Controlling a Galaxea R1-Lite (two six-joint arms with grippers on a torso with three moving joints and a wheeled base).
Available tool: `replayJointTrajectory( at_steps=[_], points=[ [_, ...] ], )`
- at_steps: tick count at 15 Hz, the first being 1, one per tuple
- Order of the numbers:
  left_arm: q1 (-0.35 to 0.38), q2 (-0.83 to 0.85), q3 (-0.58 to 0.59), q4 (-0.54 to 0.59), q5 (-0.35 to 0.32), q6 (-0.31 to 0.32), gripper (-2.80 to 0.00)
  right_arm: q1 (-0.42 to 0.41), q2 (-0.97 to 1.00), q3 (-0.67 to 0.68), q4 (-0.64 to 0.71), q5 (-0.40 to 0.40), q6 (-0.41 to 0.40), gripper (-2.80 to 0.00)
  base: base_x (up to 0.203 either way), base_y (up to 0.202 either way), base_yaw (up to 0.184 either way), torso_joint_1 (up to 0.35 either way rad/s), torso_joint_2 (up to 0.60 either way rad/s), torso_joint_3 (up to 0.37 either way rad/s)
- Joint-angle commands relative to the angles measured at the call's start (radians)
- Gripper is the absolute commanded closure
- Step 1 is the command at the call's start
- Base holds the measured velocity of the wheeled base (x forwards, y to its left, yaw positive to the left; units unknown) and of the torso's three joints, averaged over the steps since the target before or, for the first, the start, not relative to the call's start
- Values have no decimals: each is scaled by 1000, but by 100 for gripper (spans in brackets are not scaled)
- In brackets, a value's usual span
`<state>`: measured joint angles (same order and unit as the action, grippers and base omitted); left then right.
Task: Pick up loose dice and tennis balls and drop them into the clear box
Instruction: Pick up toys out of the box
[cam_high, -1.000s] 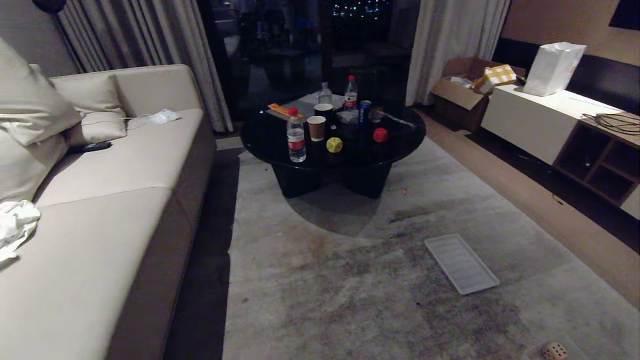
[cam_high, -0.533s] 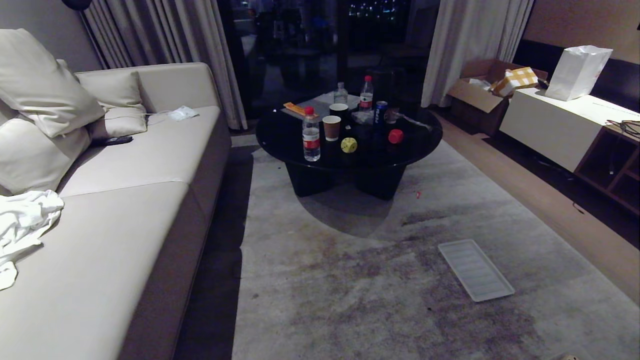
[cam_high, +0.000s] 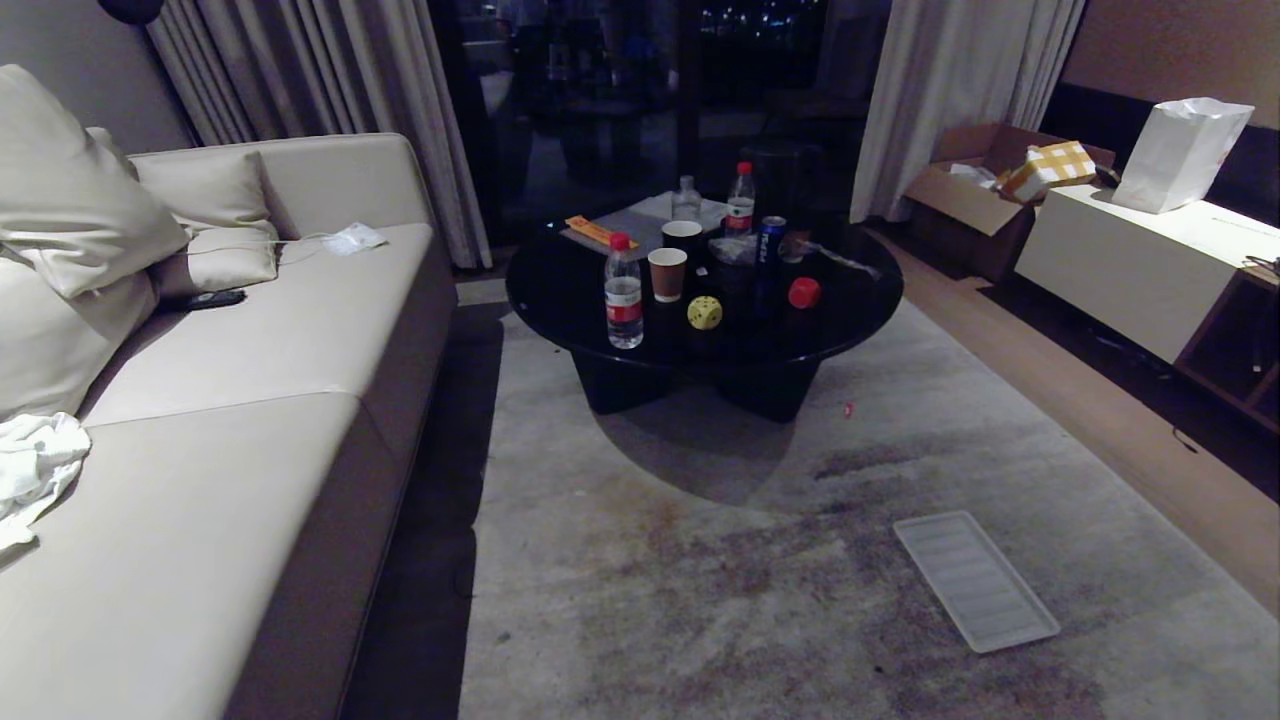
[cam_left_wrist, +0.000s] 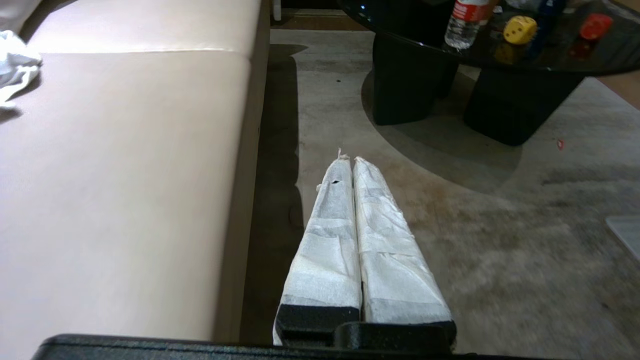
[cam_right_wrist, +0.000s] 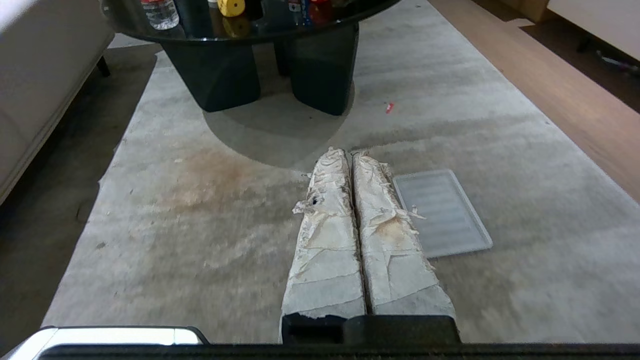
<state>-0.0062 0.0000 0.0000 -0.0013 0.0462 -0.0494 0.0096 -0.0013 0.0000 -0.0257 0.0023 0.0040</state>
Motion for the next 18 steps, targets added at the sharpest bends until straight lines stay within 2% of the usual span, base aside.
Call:
replayJointTrajectory(
  at_steps=[1,18],
  points=[
    [0,2,2,0,1,-1,0,0,1,9,0,-1,1,0,182,0,0,2,6,2],
    [0,2,2,0,1,-1,0,0,1,10,1,1,-1,0,183,0,0,1,3,2]
  ],
)
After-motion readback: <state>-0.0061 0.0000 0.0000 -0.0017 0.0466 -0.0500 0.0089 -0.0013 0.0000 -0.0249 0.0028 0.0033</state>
